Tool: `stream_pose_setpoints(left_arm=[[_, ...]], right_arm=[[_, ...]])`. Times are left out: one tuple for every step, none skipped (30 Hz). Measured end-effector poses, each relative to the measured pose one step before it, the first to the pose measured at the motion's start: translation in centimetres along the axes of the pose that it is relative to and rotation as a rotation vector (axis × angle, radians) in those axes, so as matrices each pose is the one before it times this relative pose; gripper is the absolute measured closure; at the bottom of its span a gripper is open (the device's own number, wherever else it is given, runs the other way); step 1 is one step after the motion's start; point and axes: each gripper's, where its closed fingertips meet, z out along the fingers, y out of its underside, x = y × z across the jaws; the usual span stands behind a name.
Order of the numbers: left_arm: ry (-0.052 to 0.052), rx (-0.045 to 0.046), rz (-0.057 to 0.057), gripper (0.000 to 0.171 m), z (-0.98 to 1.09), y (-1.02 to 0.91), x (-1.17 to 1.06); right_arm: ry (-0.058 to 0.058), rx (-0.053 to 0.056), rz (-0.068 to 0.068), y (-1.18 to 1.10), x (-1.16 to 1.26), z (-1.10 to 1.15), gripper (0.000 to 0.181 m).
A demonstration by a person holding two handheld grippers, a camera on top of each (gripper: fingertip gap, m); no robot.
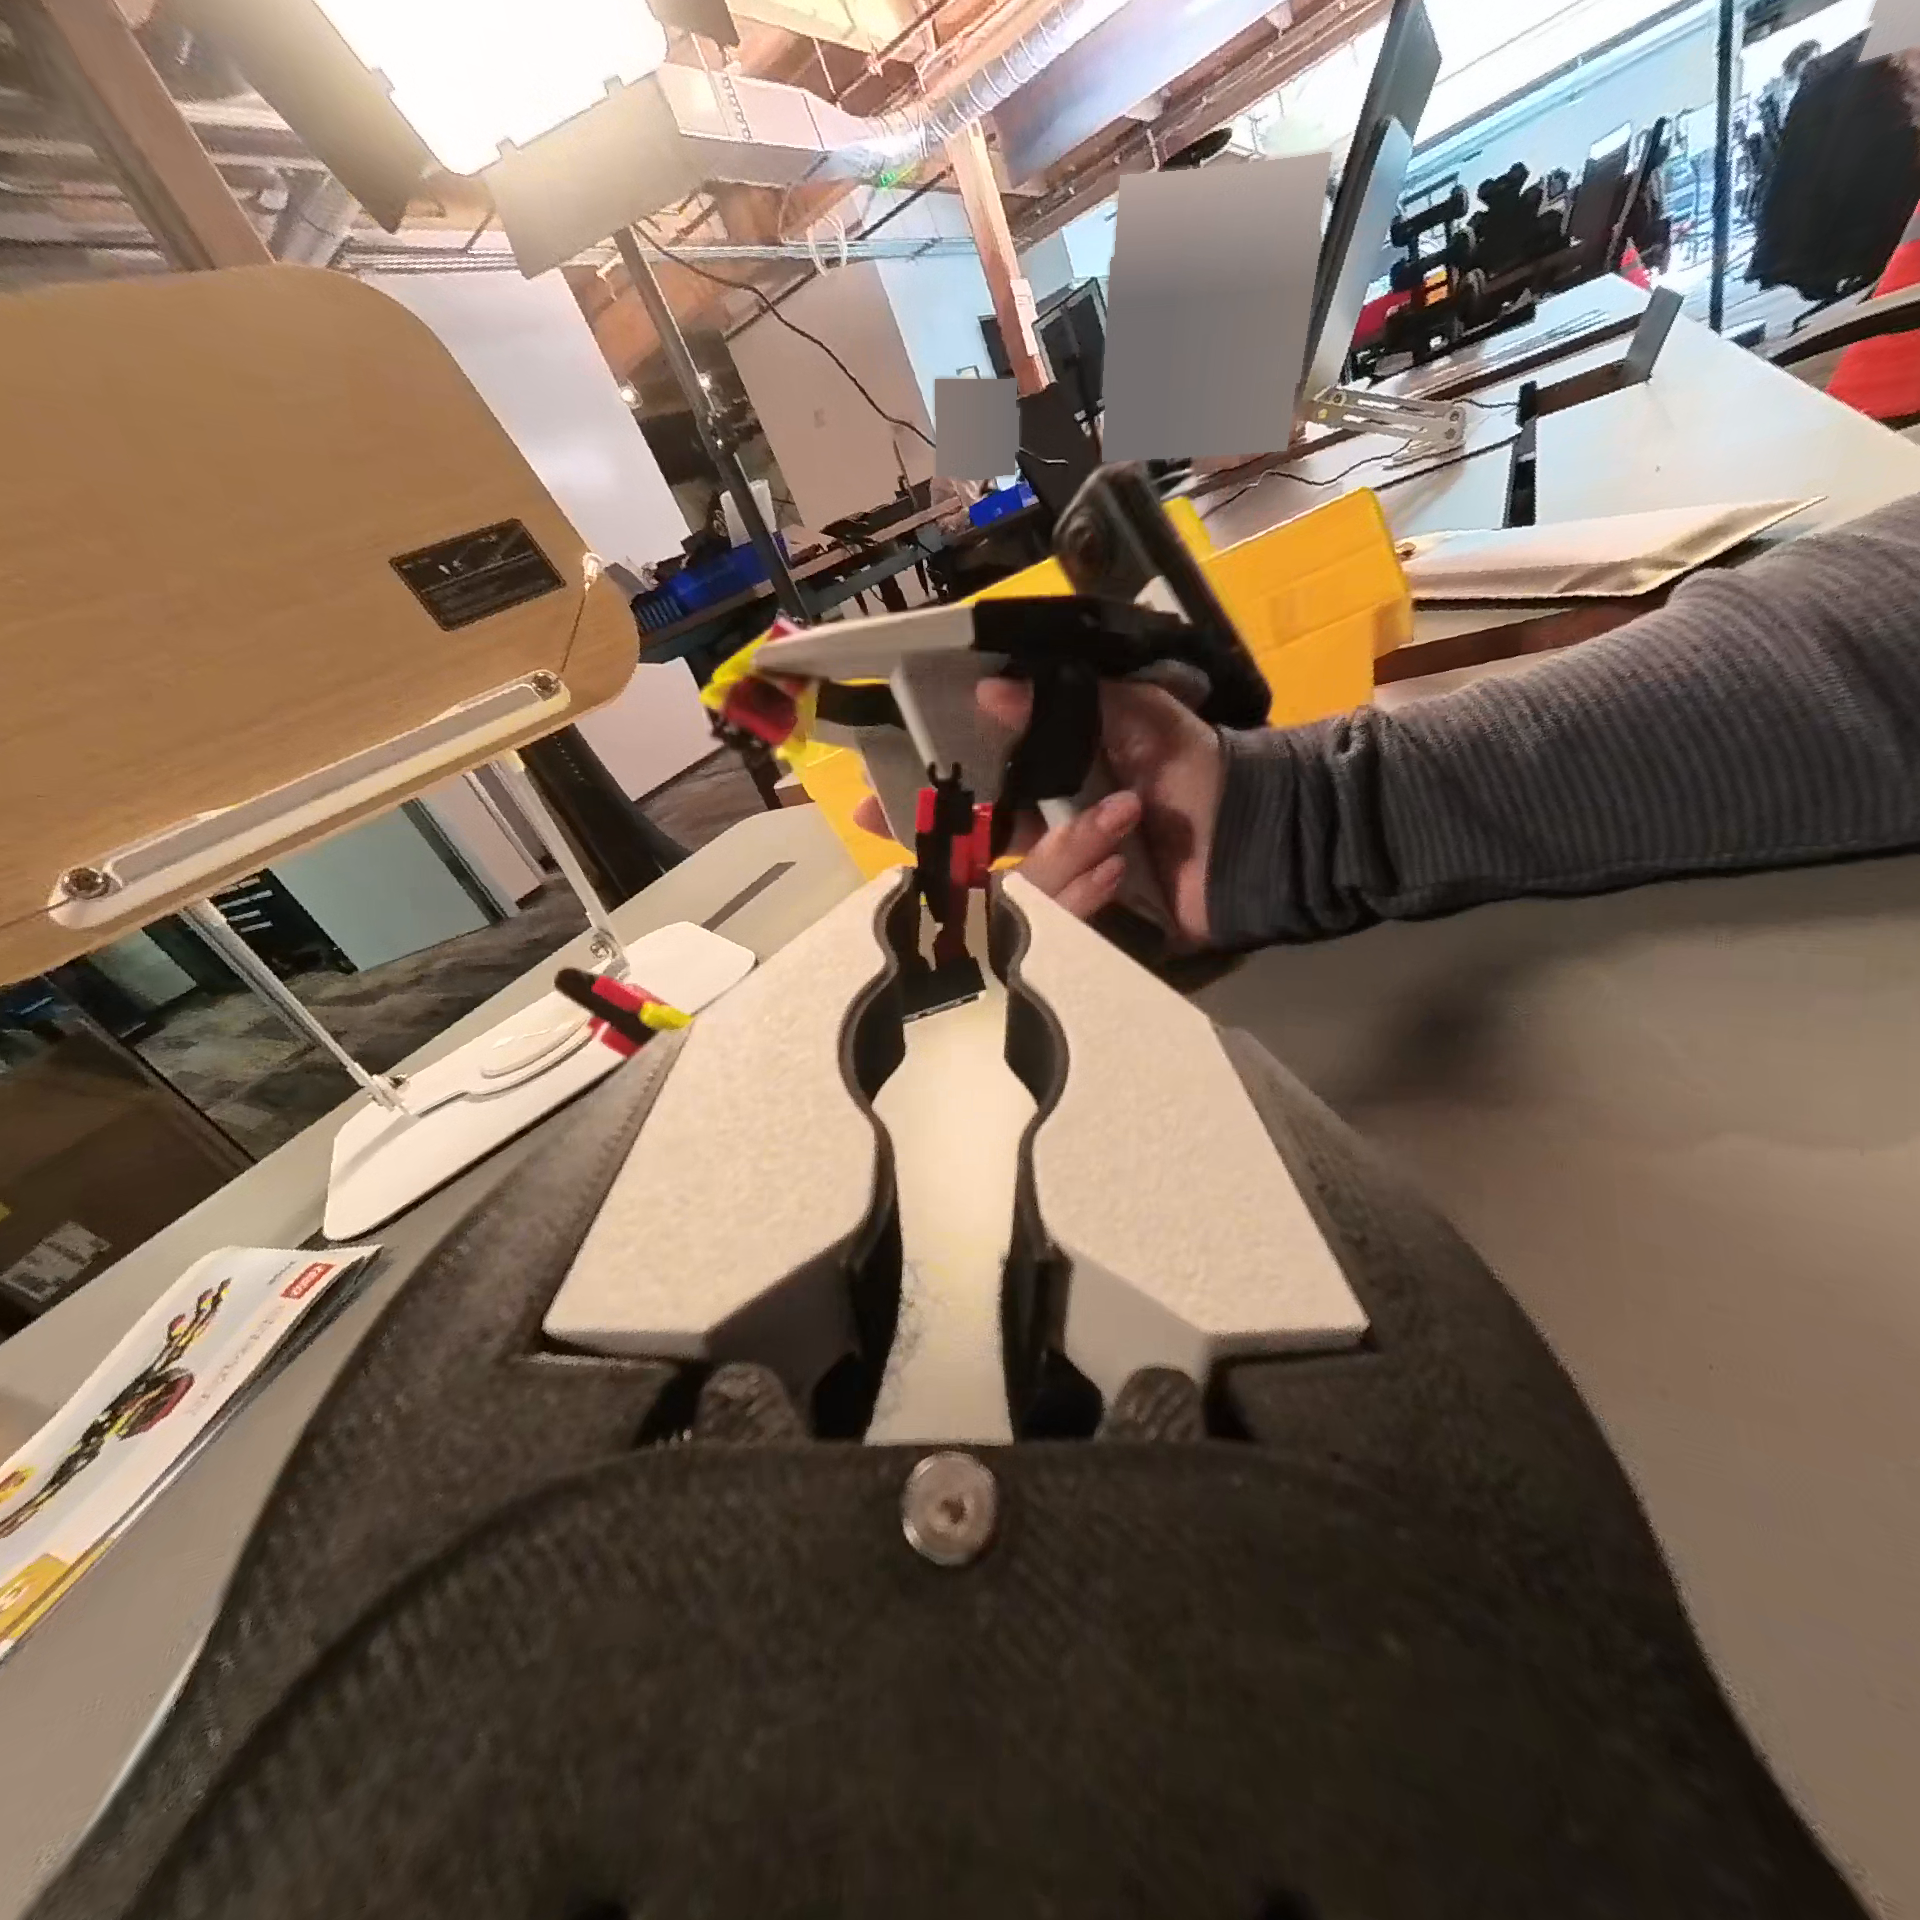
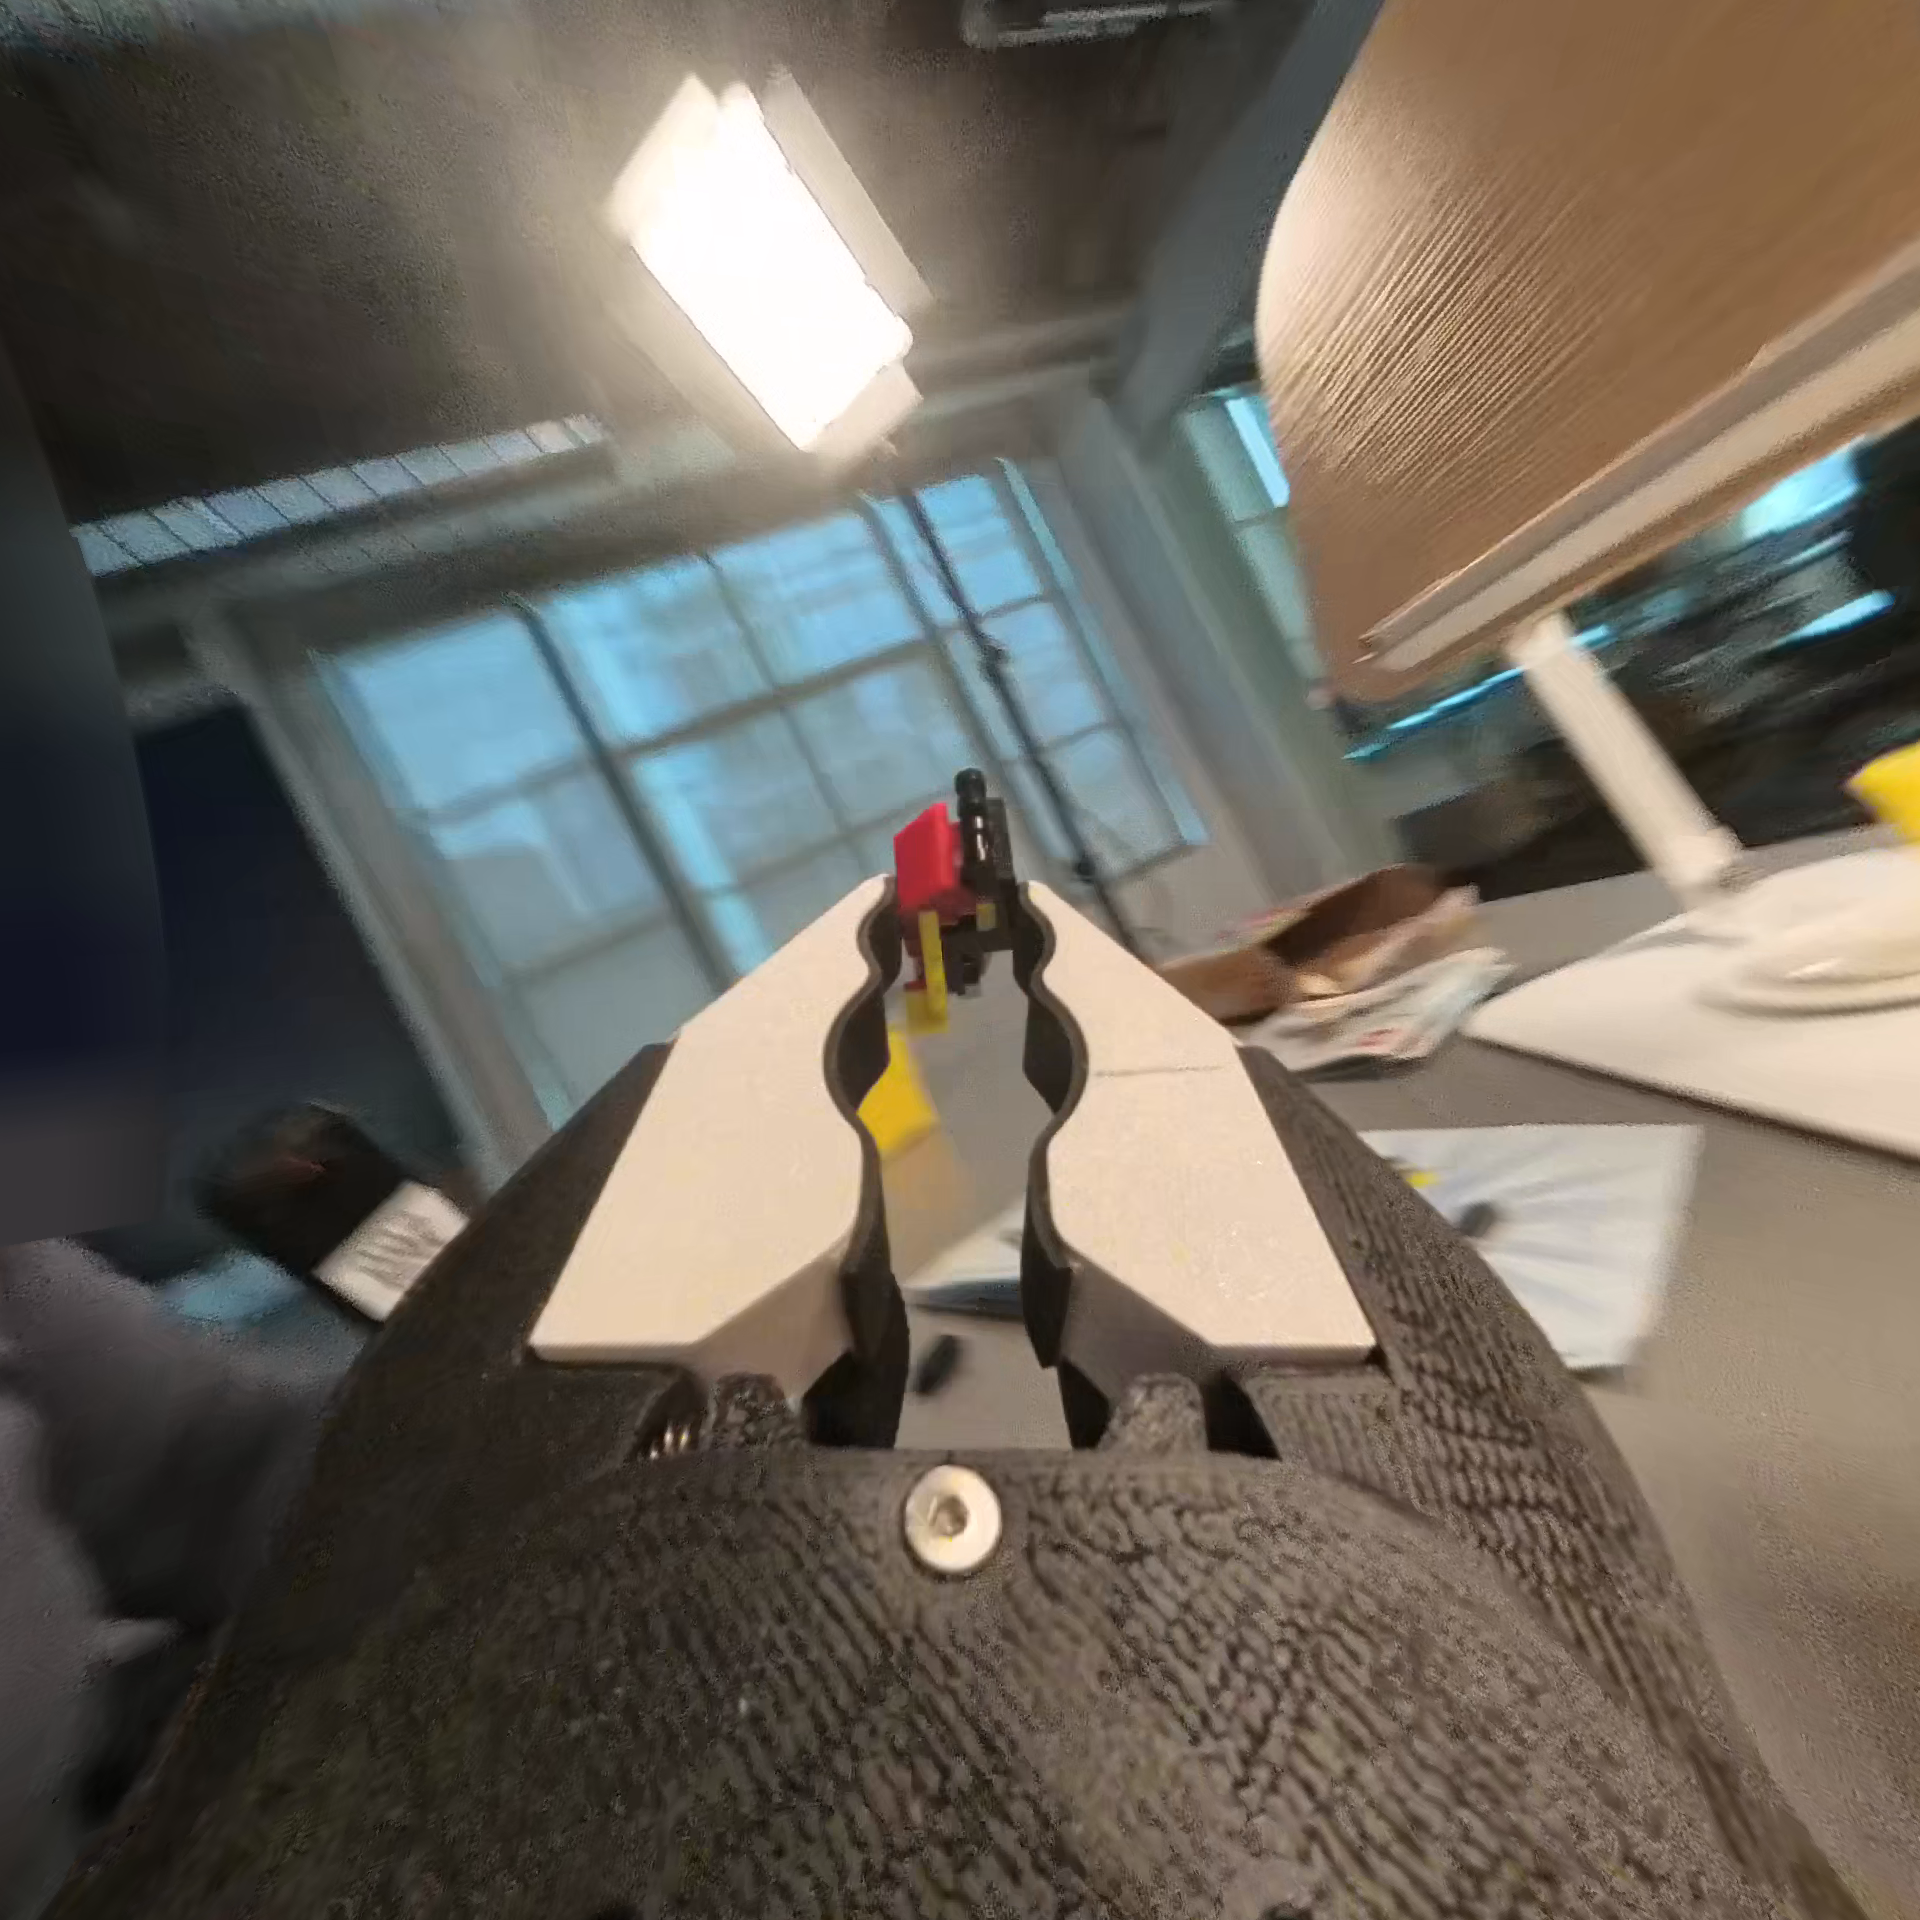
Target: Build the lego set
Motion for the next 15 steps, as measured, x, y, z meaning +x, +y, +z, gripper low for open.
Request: stream_pose_setpoints(left_arm=[[0.0003, -0.00098, 0.0045, 0.161, 0.035, 0.027, 0.029], [0.0003, -0.00057, 0.0039, 0.161, 0.02, 0.015, 0.016], [-0.0001, 0.00033, 0.003, 0.161, 0.017, 0.002, 0.016], [-0.0006, 0.00149, 0.0012, 0.161, -0.011, -0.016, -0.007], [-0.0017, 0.00205, 0.0, 0.161, -0.015, -0.029, -0.028], [-0.0041, 0.00287, -0.0001, 0.161, -0.026, -0.042, -0.087], [-0.0043, 0.00249, -0.0006, 0.161, -0.029, -0.028, -0.083], [-0.0031, 0.00113, -0.0018, 0.161, -0.014, -0.006, -0.086], [-0.0024, 0.00049, -0.0034, 0.161, -0.008, 0.003, -0.062], [-0.0017, 0.00001, -0.0036, 0.161, 0.001, 0.004, -0.063], [-0.0029, 0.00022, -0.0022, 0.161, -0.011, 0.003, -0.068], [-0.0039, 0.00023, -0.0012, 0.161, -0.014, 0.008, -0.078], [-0.003, 0.00056, -0.0009, 0.161, -0.012, -0.01, -0.061], [-0.0011, 0.0019, -0.002, 0.161, -0.023, -0.02, -0.028], [-0.001, 0.00129, -0.0033, 0.161, -0.002, -0.009, -0.043]], right_arm=[[-0.0578, 0.0126, 0.091, 0.007, -0.514, 0.027, 0.162], [-0.0417, -0.0272, 0.0272, 0.607, -0.659, 0.28, 0.162], [-0.0571, -0.0224, 0.0638, 0.511, -0.696, 0.278, 0.162], [-0.0466, -0.0035, 0.0659, 0.305, -0.452, 0.198, 0.162], [-0.0202, -0.0012, 0.022, 0.22, -0.226, 0.168, 0.162], [-0.0112, -0.0093, -0.0024, 0.207, -0.229, 0.129, 0.162], [-0.0094, -0.012, -0.0018, 0.181, -0.18, 0.065, 0.162], [-0.0067, -0.0035, 0.0068, 0.056, -0.083, -0.001, 0.162], [-0.0071, 0.006, 0.0134, -0.08, -0.037, -0.043, 0.162], [-0.0074, 0.0075, 0.0128, -0.131, -0.039, -0.064, 0.162], [-0.0029, 0.0004, 0.003, -0.037, -0.02, -0.044, 0.162], [0.0016, -0.0042, -0.0051, 0.057, 0.003, 0.006, 0.162], [-0.0015, -0.001, -0.0017, 0.044, -0.046, 0.011, 0.162], [0.0003, -0.0026, 0.0014, 0.063, 0.002, 0.0, 0.162], [0.0019, -0.0025, -0.0021, 0.026, 0.016, 0.002, 0.162]])
